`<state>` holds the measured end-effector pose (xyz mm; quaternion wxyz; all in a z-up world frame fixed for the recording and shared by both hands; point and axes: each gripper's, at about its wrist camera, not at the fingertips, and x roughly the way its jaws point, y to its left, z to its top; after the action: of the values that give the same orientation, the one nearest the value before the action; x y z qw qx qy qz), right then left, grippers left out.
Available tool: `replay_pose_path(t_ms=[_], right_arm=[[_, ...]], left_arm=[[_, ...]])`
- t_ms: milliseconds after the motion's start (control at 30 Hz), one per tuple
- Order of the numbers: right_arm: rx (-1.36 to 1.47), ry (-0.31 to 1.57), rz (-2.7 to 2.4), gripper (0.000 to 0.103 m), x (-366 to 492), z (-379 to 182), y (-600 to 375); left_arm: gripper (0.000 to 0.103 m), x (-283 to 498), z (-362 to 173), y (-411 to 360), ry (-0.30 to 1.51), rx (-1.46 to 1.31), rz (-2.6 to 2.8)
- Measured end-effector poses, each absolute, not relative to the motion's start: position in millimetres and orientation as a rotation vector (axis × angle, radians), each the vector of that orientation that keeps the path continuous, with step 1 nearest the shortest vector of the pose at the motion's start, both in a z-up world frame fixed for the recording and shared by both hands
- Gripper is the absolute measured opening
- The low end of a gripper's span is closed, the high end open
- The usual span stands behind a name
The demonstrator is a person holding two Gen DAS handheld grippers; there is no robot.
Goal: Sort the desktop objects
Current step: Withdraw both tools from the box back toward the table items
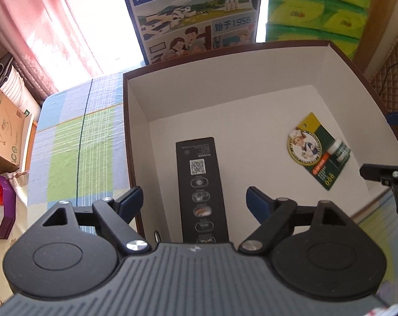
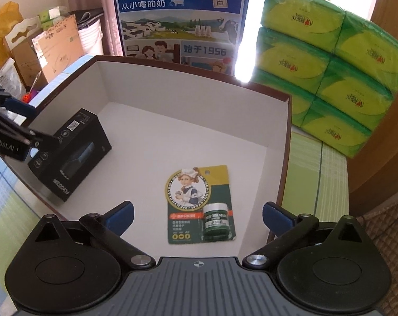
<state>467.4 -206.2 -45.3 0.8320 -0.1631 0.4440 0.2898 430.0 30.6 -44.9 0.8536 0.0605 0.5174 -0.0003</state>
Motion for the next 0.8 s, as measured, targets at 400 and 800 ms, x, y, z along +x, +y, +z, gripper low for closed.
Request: replay_pose_path(t_ms=[400, 800], right_arm=[[-0.291, 0.903, 0.619, 0.101, 445.3, -16.3, -220.6], [-0.235, 0.835, 0.637, 0.101, 397.7, 14.3, -247.2]], left_arm=[[0.085, 393.2, -18.3, 19.8, 1.047, 0.174, -0.023], [0.085, 329.8, 12.3, 12.3, 0.996, 0.141, -0.057]])
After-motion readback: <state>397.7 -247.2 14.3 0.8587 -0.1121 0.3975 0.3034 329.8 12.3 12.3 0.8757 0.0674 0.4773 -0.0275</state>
